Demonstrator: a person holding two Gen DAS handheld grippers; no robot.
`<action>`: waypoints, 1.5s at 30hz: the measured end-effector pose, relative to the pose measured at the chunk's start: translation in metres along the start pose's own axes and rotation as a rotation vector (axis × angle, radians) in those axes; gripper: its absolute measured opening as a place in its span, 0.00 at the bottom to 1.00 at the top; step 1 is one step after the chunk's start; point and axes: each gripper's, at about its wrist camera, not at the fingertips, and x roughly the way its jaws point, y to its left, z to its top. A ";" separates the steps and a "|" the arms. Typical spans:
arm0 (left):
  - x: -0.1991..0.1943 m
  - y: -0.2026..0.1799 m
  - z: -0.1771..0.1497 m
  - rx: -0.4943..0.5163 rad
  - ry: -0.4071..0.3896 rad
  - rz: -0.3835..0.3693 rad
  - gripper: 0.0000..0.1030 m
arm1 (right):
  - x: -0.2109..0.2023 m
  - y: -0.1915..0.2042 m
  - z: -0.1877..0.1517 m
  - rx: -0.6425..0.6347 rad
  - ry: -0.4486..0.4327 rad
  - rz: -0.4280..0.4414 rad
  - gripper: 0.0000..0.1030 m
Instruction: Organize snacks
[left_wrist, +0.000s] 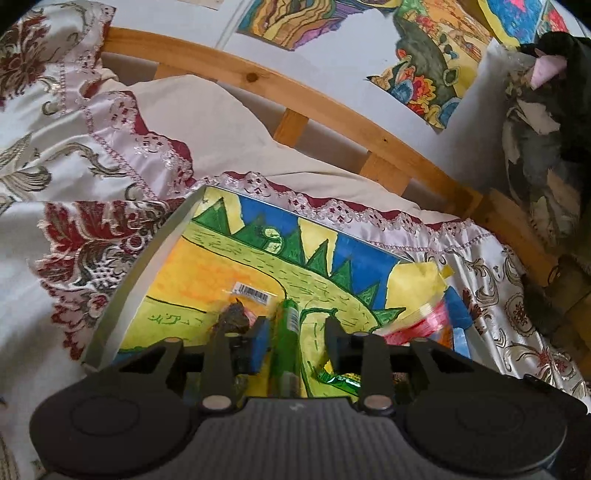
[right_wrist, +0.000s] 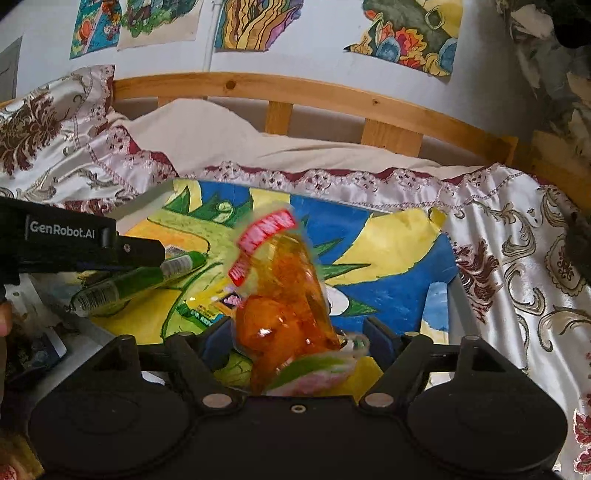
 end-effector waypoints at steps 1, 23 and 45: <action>-0.003 -0.001 0.001 -0.003 0.002 0.005 0.41 | -0.004 -0.001 0.002 0.010 -0.006 0.000 0.82; -0.172 -0.058 0.013 0.175 -0.249 0.141 1.00 | -0.172 -0.037 0.011 0.183 -0.288 0.002 0.99; -0.293 -0.081 -0.079 0.299 -0.178 0.198 1.00 | -0.309 -0.034 -0.057 0.231 -0.322 0.062 0.99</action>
